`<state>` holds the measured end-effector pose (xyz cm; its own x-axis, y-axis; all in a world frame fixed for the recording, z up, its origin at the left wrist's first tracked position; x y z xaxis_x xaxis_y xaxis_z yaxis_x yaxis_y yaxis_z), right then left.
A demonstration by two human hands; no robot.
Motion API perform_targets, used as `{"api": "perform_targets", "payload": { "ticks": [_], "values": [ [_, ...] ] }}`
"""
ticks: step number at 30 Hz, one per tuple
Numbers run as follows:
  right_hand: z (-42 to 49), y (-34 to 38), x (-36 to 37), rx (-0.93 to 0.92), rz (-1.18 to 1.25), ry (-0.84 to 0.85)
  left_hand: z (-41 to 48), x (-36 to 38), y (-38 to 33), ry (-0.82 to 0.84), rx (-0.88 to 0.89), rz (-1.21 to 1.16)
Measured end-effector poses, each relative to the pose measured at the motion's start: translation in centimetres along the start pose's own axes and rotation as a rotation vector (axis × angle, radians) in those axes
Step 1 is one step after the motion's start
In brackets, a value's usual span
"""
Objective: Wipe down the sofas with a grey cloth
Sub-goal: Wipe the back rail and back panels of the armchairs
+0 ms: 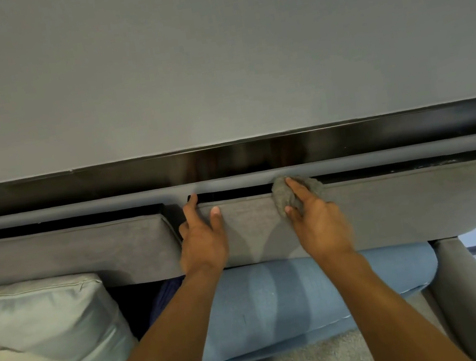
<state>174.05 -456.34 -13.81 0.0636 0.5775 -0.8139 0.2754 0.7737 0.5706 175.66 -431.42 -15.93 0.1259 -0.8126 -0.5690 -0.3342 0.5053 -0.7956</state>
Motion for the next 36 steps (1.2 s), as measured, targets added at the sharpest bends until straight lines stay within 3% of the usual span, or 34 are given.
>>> {"api": "perform_targets", "payload": {
  "ticks": [3,7,13,17,21,24,31,33,36],
  "values": [
    [0.0,0.3,0.3,-0.042,0.016,0.004,-0.1,0.0,-0.1,0.001,0.008,0.017],
    [0.2,-1.4,-1.3,-0.072,-0.169,0.073,-1.6,-0.3,-1.0,-0.126,0.008,0.113],
    [1.2,-12.4,-9.4,0.116,-0.038,-0.02,-5.1,5.1,-5.3,-0.194,0.312,0.413],
    [2.8,-11.3,-8.1,0.087,0.005,0.029,-7.0,10.0,-9.3,-0.137,0.491,0.411],
    [2.8,-5.5,-4.8,-0.134,0.122,0.08,-7.5,12.6,-11.6,-0.121,0.514,0.4],
    [2.7,-7.4,-6.0,-0.098,0.073,0.082,-7.5,13.6,-12.0,-0.121,0.492,0.399],
    [4.1,-20.3,-15.4,0.146,0.071,-0.037,-9.1,18.2,-15.0,-0.054,0.535,0.381],
    [4.3,-20.4,-15.5,0.16,0.108,-0.058,-9.2,19.3,-15.8,-0.064,0.519,0.368],
    [3.6,-15.8,-12.1,0.027,0.073,-0.003,-9.3,19.8,-16.0,-0.112,0.493,0.391]
  ]
}}
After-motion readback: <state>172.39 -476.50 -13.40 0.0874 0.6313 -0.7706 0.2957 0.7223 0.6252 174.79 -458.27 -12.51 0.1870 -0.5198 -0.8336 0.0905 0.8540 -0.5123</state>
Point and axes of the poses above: each hand's wrist, its own z-axis towards the middle knuckle, its own x-axis out of the palm, y = z × x, the point moved 9 cm from there along z, towards the middle knuckle, and after that the axes turned 1 degree about -z, right-handed, at the moved point
